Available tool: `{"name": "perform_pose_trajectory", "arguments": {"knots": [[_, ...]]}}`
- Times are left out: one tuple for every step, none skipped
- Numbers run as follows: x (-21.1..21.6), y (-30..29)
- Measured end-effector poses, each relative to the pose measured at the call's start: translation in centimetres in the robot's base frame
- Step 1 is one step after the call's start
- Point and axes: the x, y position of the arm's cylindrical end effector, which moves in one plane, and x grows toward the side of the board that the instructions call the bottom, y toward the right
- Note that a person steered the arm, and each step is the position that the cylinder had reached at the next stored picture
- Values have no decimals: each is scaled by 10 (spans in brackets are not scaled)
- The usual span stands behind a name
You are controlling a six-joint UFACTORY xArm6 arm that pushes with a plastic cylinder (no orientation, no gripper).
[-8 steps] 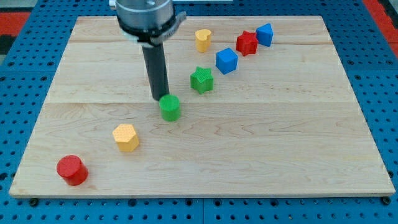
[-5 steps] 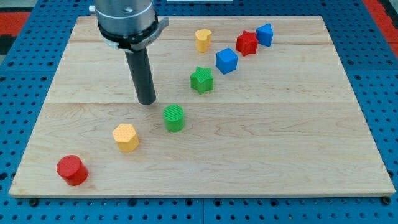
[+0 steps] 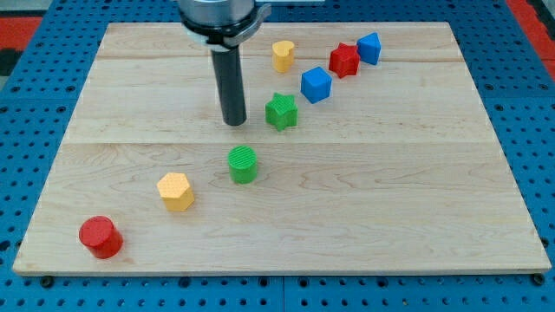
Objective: Push the green star closer to blue cube
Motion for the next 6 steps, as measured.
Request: {"name": "perform_pose_trajectory", "arguments": {"knots": [[-1, 20], [-1, 36], [-1, 50], [-1, 55], [-26, 43], [-65, 80]]}}
